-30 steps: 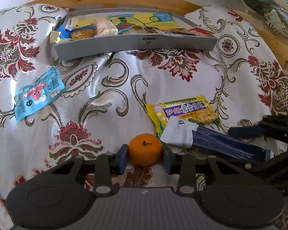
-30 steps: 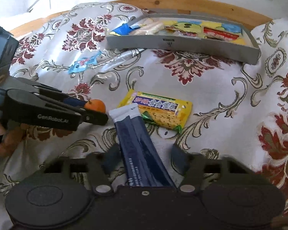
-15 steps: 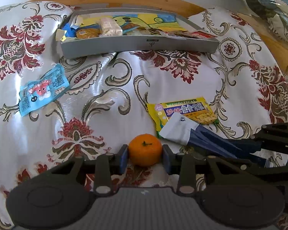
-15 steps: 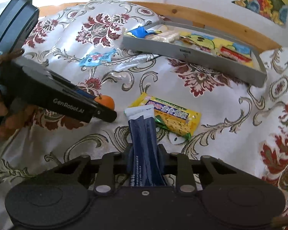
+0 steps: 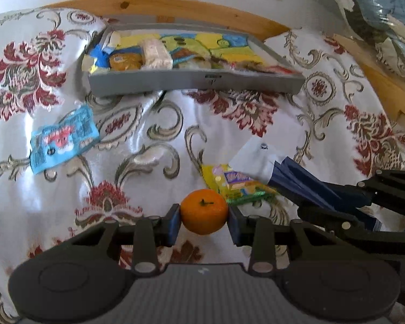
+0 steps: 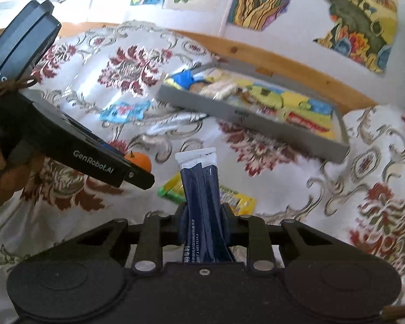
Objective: Organize snacks
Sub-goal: 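Carry the mandarin with the left tool while the right tool carries the navy packet to the tray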
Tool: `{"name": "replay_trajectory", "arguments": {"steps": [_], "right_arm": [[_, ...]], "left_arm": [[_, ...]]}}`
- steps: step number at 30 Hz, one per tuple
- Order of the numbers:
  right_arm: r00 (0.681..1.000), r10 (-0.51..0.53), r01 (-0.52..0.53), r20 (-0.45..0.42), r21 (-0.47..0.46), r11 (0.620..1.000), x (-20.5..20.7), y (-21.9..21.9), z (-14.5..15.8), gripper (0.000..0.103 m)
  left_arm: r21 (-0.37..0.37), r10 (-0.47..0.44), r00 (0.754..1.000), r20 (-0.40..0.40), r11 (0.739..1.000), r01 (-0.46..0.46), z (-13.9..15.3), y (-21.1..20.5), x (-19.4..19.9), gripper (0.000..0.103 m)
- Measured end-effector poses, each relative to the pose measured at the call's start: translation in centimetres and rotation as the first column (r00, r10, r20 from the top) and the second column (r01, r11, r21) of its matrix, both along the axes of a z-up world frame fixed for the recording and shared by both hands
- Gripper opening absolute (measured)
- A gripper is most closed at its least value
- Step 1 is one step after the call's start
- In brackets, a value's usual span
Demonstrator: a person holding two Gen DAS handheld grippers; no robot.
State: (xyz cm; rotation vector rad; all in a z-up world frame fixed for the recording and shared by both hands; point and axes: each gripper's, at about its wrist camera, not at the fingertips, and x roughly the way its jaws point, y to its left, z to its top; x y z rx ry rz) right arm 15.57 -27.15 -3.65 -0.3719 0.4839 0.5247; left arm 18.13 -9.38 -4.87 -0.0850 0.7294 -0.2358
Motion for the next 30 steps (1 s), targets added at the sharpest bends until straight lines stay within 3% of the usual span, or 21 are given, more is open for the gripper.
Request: {"name": "replay_trajectory", "arguments": {"steps": [10,17,25,30], "right_arm": [[0.997,-0.045,0.042,0.057,0.054,0.998,3.3,-1.2,3.7,0.027],[0.989,-0.077,0.067,0.123,0.088,0.994,8.0,-1.1,7.6,0.027],[0.983,-0.099,0.086,0.154,0.089,0.992,13.3,0.0,10.1,0.027],[0.986,-0.129,0.115,0.108,0.128,0.985,15.8,0.9,9.9,0.027]], "left_arm": [[0.042,-0.049,0.993,0.106,0.998,0.044,3.9,-0.3,2.9,0.04],[0.042,-0.039,0.982,0.184,0.999,0.032,7.4,0.3,7.2,0.04],[0.084,-0.052,0.977,0.205,0.996,0.036,9.6,1.2,12.1,0.04],[0.111,-0.024,0.982,0.189,0.994,0.003,9.4,3.2,14.3,0.04]]}}
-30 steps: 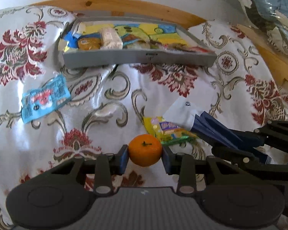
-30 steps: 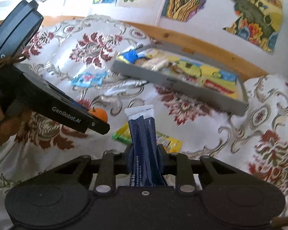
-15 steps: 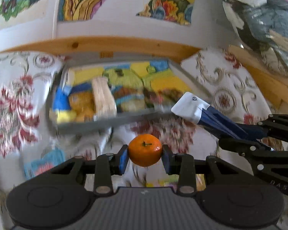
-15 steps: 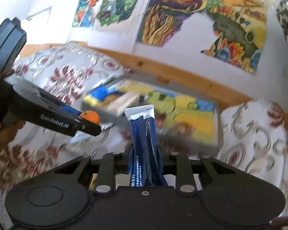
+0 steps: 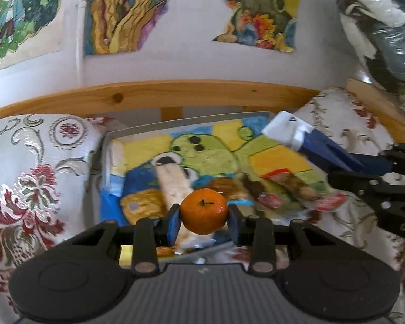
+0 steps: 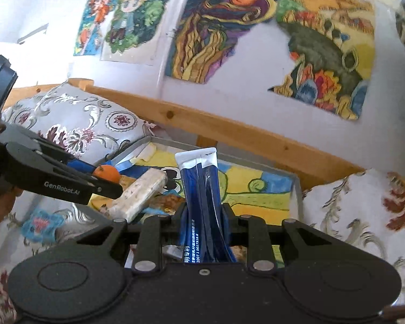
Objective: Organize snacks
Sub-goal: 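Carry the mandarin with the left tool while the right tool carries the navy packet to the tray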
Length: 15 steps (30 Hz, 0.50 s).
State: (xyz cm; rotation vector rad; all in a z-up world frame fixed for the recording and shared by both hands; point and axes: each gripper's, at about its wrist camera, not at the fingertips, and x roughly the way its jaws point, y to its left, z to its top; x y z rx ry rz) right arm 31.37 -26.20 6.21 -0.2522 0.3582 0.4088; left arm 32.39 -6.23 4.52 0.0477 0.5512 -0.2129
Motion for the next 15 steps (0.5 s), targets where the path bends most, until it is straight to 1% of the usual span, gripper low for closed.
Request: {"name": "replay_trajectory", "arguments": {"steps": [8,11,15], "right_arm": [[0.996,-0.048,0.054,-0.077,0.081,0.995,5.2,3.1,-0.8,0.027],[0.989,-0.084,0.1,-0.125,0.122,0.987,7.3,4.0,-1.4,0.028],[0.979,-0.119,0.143,-0.167,0.138,0.98,9.1,4.8,-2.6,0.028]], "left_arm": [[0.033,0.066,0.997,-0.047,0.997,-0.064,-1.6,3.1,2.7,0.04],[0.019,0.088,0.993,-0.081,0.996,-0.087,-2.0,4.1,3.7,0.04],[0.013,0.094,0.989,-0.112,0.996,-0.093,-2.4,4.8,4.5,0.04]]}}
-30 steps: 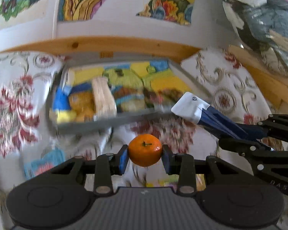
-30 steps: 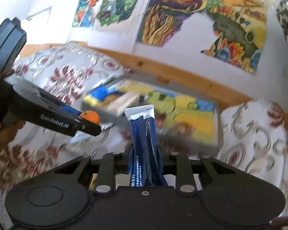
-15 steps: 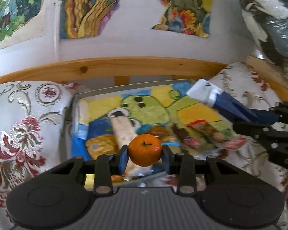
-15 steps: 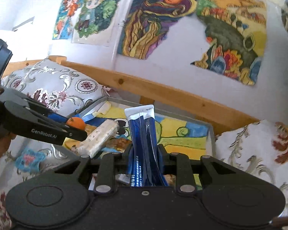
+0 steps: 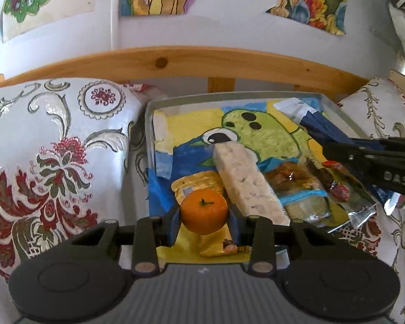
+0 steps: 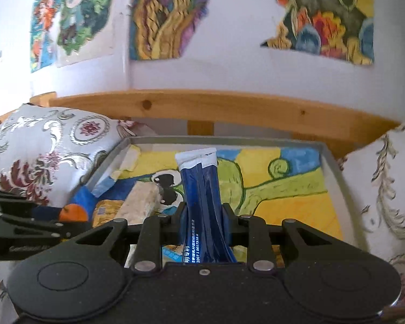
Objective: Organize snacks
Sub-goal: 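Carry the mandarin with the left tool while the right tool carries the navy packet to the tray, then open both tools to drop the mandarin and navy packet into the tray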
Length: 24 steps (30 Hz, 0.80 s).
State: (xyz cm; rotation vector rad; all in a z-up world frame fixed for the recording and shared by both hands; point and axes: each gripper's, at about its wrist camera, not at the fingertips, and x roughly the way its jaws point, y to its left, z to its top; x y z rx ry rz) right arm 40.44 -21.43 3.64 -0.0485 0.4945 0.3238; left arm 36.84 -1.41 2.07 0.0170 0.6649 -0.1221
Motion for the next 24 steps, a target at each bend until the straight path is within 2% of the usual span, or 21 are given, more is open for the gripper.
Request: {"name": "replay_trajectory", "arguments": {"steps": [6,15,20,21,24], "right_arm": [[0.999,-0.013,0.012,-0.035,-0.013,1.0,1.2,0.3,-1.5,0.029],[1.0,-0.001,0.001,-0.021,0.003,1.0,1.0,0.3,-1.5,0.032],[1.0,0.01,-0.01,0.023,-0.006,1.0,0.2,0.3,-1.1,0.054],[0.999,0.011,-0.011,0.031,-0.007,1.0,0.0,0.2,-1.0,0.057],[0.998,0.009,-0.009,0.06,-0.004,1.0,-0.7,-0.1,-0.5,0.066]], "left_arm": [[0.001,0.0,0.999,-0.044,1.0,0.0,-0.8,0.4,0.9,0.04],[-0.015,0.008,0.998,-0.069,1.0,-0.009,-1.3,-0.3,1.8,0.041],[0.003,0.015,0.997,-0.07,1.0,-0.015,-1.1,-0.6,1.6,0.043],[0.007,0.018,0.998,-0.068,1.0,-0.018,-1.0,-0.6,1.5,0.05],[-0.012,0.028,0.998,-0.059,1.0,-0.029,-0.7,-0.4,1.3,0.06]]}}
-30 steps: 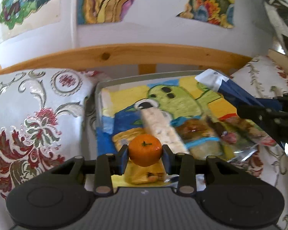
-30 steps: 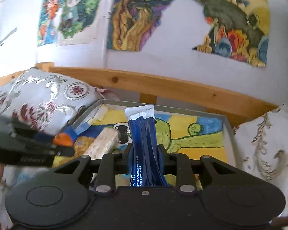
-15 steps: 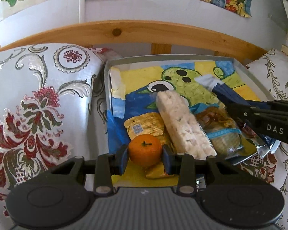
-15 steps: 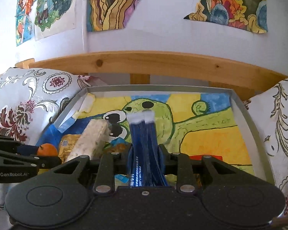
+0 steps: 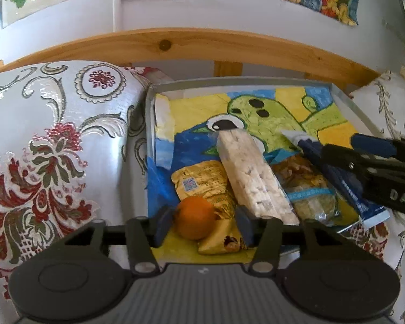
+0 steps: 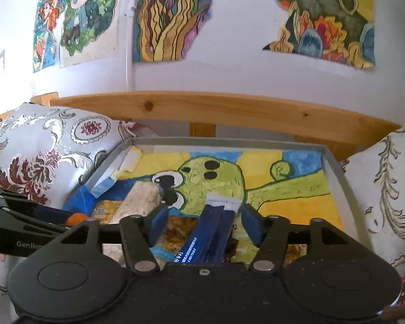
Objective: Organize snacks
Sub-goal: 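Open both tools to drop the mandarin and navy packet into the tray, then move both tools back toward the yellow biscuit packet and blue candy packet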
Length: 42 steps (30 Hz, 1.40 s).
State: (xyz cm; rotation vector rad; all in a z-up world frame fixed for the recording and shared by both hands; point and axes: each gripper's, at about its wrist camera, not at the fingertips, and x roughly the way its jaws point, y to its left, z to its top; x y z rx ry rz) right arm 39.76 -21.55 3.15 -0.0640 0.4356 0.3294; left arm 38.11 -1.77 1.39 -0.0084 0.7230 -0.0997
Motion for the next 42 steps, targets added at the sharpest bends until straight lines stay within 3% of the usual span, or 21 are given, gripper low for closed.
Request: {"name": "replay_trajectory", "arguments": {"steps": [4,6,15,22,42], "right_arm": [[0.999,-0.011,0.011,0.052,0.006,1.0,-1.4,-0.7,0.9,0.08],[0.997,-0.013,0.012,0.077,0.013,1.0,-2.3,-1.1,1.5,0.083],[0.988,-0.039,0.031,0.148,0.061,0.998,-6.4,-3.0,3.4,0.099],[0.986,-0.056,0.039,0.159,0.106,0.994,-10.2,-3.8,3.9,0.102],[0.989,-0.086,0.065,0.123,0.161,0.985,-20.9,-5.1,3.1,0.102]], "left_arm": [[-0.03,0.01,1.0,0.022,1.0,-0.009,0.8,0.3,-0.9,0.074],[-0.038,0.034,0.998,0.057,0.999,-0.032,1.4,0.5,-1.7,0.087],[-0.078,0.147,0.978,0.149,0.988,-0.137,3.5,1.6,-5.4,0.102],[-0.091,0.194,0.961,0.195,0.98,-0.18,4.2,1.1,-8.8,0.102],[-0.096,0.164,0.948,0.274,0.985,-0.143,4.4,-1.1,-19.2,0.102]]}}
